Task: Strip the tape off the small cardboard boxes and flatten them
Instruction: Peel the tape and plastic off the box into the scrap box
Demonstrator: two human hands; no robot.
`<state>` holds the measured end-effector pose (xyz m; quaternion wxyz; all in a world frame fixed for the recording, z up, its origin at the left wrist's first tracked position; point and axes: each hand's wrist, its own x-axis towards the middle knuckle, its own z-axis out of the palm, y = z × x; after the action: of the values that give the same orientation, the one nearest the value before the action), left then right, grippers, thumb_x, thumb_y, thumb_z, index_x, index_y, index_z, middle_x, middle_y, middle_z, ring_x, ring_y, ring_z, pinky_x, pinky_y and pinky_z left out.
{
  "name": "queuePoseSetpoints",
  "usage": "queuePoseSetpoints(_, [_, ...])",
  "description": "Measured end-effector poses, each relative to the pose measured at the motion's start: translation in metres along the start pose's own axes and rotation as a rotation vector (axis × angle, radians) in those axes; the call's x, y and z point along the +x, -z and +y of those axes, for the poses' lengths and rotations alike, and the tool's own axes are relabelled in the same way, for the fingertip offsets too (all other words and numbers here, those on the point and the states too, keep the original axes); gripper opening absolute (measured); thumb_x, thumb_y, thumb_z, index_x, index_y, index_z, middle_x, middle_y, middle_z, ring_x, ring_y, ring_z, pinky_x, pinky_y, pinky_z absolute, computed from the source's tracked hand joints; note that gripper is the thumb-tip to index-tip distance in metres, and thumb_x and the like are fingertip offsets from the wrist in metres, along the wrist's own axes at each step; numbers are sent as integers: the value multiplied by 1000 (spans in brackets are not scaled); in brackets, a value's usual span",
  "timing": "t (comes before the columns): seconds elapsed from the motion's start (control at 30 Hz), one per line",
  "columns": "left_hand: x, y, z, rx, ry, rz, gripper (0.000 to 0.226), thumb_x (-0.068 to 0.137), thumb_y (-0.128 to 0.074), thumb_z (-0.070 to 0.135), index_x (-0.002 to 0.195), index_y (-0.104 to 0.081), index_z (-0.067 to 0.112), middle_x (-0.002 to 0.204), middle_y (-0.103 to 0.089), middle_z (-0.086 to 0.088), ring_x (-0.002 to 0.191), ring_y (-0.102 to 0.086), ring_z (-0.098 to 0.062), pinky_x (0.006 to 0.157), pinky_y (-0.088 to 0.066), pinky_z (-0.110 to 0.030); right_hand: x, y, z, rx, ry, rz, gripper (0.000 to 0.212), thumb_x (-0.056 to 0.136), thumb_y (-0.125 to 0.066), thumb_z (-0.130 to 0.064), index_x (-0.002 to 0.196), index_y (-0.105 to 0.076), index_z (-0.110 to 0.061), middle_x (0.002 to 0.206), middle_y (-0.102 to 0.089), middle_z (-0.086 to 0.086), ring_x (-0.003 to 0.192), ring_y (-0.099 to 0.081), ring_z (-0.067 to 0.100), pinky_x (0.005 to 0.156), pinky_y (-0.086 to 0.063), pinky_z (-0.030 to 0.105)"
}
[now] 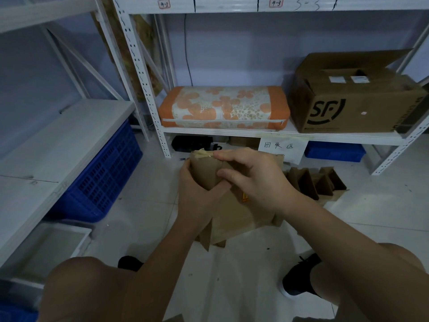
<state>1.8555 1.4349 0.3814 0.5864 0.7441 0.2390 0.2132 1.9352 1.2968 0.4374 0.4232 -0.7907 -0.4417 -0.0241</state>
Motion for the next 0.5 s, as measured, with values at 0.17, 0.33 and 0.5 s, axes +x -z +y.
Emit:
queuePoseSetpoints(0.17, [-1,-1,5,20,-1,-45,110,61,-76,59,156,-28,31,148,-45,5,134,-50,-16,105,-51,-42,2,0,-4,77,-104,30,32,80,-85,-30,109,-71,-29,111,-67,-16,111,-58,4,96,-48,26])
queuePoseSetpoints(0.33, [-1,0,8,9,-28,-64,114,56,-78,67,154,-32,32,146,-48,7,131,-52,-13,103,-53,-39,4,-2,-2,119,-140,94,22,79,-85,-27,96,-71,-29,102,-68,-1,100,-63,13,90,-52,39])
queuePoseSetpoints(0.5, [-2,0,11,-44,-15,-92,109,54,-81,66,148,-37,34,136,-53,16,123,-56,-4,95,-55,-30,2,-6,3,59,-37,192,10,85,-79,-22,92,-74,-18,87,-65,-4,85,-61,10,76,-49,25])
